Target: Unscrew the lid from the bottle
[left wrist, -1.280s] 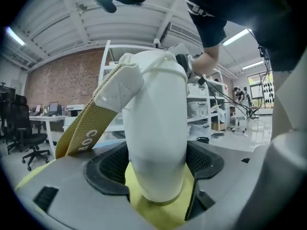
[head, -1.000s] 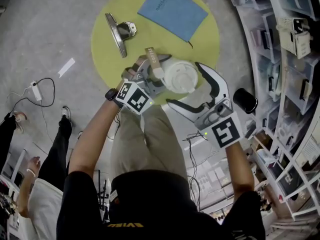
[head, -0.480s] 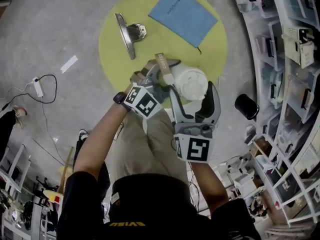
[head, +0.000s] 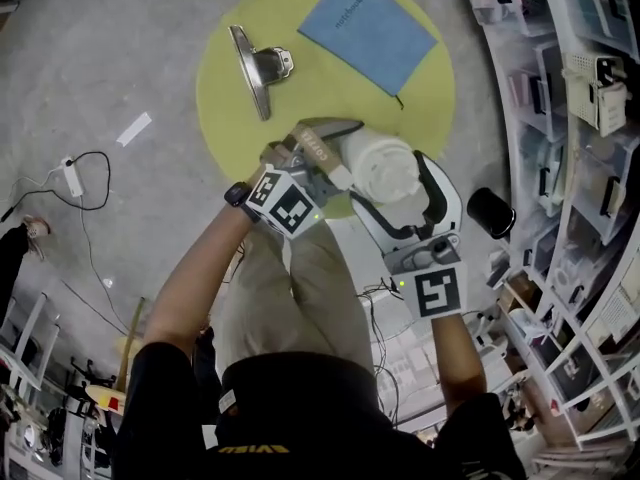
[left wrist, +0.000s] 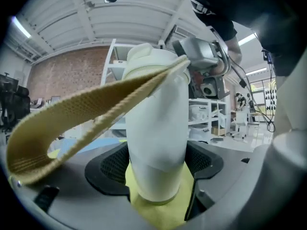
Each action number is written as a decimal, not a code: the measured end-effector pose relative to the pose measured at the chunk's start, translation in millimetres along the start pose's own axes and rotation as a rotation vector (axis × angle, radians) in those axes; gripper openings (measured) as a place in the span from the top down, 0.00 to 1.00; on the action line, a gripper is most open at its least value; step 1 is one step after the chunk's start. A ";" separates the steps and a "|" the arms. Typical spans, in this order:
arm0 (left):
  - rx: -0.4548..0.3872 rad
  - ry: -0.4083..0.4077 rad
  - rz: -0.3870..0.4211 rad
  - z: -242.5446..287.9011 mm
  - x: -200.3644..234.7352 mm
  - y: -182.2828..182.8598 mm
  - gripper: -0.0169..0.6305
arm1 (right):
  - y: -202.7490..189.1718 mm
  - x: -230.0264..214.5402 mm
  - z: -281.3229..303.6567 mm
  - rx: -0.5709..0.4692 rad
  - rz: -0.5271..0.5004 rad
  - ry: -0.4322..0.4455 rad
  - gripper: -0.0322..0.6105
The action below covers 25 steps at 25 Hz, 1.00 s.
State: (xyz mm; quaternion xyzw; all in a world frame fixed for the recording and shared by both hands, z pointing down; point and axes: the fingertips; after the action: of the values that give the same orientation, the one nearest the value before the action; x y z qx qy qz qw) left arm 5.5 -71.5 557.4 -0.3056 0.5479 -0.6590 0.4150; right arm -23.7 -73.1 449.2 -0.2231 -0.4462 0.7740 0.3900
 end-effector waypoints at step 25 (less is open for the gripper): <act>0.011 -0.017 -0.018 -0.6 -0.7 -1.9 0.40 | 8.6 -5.7 11.0 -0.154 0.147 -0.111 0.14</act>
State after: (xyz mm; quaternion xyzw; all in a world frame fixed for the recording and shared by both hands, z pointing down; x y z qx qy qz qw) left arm 5.0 -70.5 559.1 -0.3138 0.5380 -0.6628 0.4156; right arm -31.4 -85.9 447.3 -0.2413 -0.5078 0.7749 0.2887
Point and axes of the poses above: the fingertips, and each gripper's own axes: z forward along the fingers, x to its left, y out of its top, and after that the axes turned 4 degrees about y, right-handed
